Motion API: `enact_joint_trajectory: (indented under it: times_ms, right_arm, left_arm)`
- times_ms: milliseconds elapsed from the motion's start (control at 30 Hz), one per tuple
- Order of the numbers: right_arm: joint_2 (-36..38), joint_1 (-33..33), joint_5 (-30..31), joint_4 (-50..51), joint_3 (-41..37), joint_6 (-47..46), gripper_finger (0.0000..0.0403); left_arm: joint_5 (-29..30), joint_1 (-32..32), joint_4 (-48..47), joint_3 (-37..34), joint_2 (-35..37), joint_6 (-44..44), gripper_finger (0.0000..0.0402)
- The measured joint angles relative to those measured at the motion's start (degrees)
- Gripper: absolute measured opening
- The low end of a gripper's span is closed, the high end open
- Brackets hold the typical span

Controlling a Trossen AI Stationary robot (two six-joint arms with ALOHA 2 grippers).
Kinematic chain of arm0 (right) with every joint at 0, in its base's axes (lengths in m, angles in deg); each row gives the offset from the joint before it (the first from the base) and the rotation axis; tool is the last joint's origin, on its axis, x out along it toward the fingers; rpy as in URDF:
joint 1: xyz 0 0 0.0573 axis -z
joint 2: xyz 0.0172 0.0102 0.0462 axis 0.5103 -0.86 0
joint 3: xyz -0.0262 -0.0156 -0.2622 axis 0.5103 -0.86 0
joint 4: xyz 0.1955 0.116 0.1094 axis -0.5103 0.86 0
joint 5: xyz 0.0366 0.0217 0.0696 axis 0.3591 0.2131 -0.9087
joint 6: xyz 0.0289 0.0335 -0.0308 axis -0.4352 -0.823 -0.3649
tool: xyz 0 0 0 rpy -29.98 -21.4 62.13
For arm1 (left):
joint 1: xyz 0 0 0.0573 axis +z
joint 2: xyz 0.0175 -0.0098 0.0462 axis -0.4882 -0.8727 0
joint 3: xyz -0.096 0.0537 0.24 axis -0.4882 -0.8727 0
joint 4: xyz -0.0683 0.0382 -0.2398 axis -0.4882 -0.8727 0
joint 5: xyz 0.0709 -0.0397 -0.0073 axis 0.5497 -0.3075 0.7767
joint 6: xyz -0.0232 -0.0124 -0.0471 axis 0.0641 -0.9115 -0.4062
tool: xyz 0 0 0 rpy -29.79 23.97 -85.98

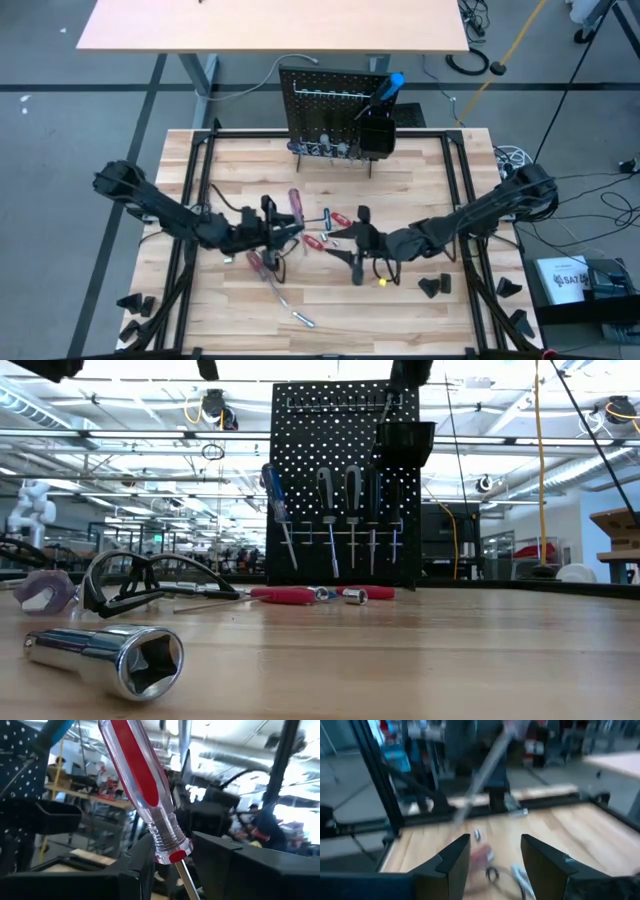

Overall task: Hang tools onto peg board
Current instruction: Hang the red screwdriver onto the peg board

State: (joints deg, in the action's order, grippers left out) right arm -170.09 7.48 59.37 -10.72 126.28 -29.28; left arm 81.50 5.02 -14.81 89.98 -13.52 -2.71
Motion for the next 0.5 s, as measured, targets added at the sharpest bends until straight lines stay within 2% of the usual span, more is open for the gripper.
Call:
enact_joint_trajectory:
  times_ms: [133, 300, 467, 500]
  right_arm:
    - [-2.2, 0.5, 1.0, -6.4, 0.0, 1.4, 0.0169]
    - [-3.3, 1.6, 0.6, -7.3, 0.0, -1.0, 0.0169]
    - [-5.3, 2.9, -7.9, -11.3, 0.0, -2.0, 0.0169]
    - [-5.5, 2.9, -8.1, -11.7, 0.0, -2.2, 0.0169]
  left_arm:
    - [0.1, 0.0, 0.1, 1.7, -2.8, 2.1, 0.0118]
    - [0.1, 0.0, -1.1, 2.8, -4.6, 2.7, 0.0118]
    - [0.1, 0.3, -1.6, 3.3, -5.9, 3.0, 0.0118]
    - [0.1, 0.4, -1.6, 3.3, -6.1, 2.8, 0.0118]
